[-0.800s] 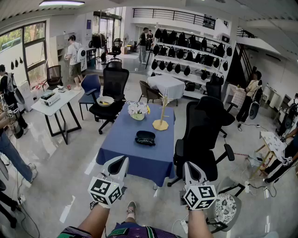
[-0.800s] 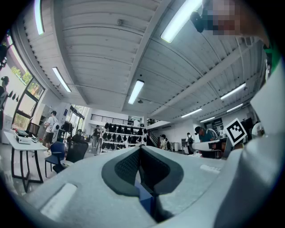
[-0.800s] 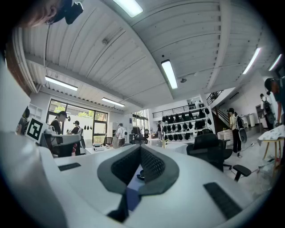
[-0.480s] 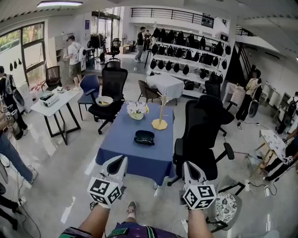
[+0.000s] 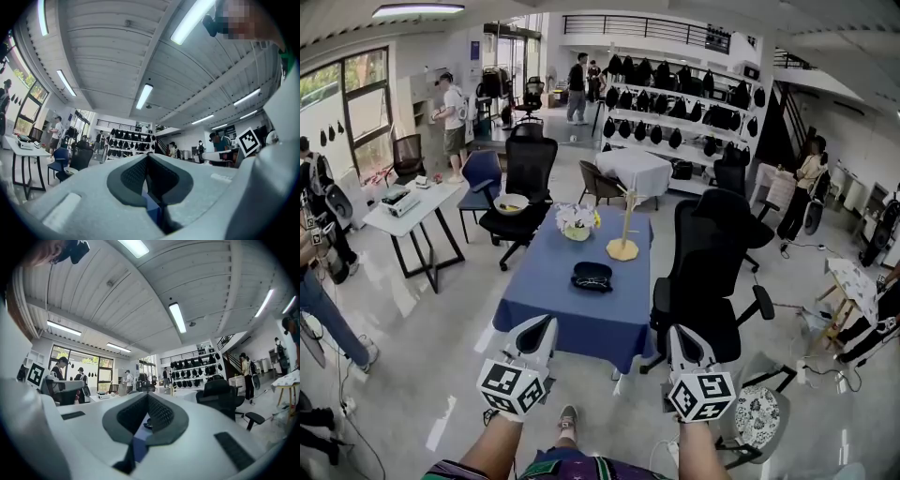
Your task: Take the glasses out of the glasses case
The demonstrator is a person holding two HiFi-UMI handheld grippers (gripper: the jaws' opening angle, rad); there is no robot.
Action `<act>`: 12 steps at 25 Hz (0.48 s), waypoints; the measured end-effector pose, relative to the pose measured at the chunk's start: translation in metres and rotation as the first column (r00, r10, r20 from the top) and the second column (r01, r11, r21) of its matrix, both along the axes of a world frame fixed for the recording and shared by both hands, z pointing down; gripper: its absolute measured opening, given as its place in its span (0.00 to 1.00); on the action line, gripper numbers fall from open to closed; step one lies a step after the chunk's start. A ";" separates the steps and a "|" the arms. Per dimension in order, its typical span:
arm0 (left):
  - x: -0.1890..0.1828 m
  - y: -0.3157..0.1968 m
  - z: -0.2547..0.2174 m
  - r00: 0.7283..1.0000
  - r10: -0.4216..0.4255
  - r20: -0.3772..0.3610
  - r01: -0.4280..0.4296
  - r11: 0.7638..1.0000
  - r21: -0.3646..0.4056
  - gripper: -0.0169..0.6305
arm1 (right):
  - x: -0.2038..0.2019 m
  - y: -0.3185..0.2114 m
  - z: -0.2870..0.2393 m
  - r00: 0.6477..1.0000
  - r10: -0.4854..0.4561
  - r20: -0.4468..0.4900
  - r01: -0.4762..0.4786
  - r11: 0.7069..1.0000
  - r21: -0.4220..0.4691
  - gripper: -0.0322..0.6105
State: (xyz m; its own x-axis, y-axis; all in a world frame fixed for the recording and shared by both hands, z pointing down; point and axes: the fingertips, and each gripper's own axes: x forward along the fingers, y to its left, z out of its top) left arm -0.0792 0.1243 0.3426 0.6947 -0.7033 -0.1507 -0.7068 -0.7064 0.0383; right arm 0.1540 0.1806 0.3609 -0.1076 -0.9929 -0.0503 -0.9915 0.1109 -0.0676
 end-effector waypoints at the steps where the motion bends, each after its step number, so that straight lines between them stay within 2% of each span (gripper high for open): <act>1: -0.001 0.000 0.001 1.000 -0.001 0.000 0.001 1.000 -0.003 0.05 | 0.000 -0.001 0.000 1.000 -0.002 0.004 0.002 1.000 -0.001 0.05; 12: -0.009 -0.015 0.007 0.999 -0.042 0.018 0.042 0.999 -0.008 0.05 | 0.000 -0.020 0.008 1.000 -0.016 0.011 0.016 1.000 -0.026 0.05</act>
State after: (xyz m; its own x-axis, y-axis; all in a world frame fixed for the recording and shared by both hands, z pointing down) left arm -0.0886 0.1093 0.3498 0.6672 -0.7329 -0.1330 -0.7363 -0.6760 0.0313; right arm 0.1537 0.1604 0.3692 -0.1230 -0.9921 -0.0258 -0.9889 0.1247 -0.0813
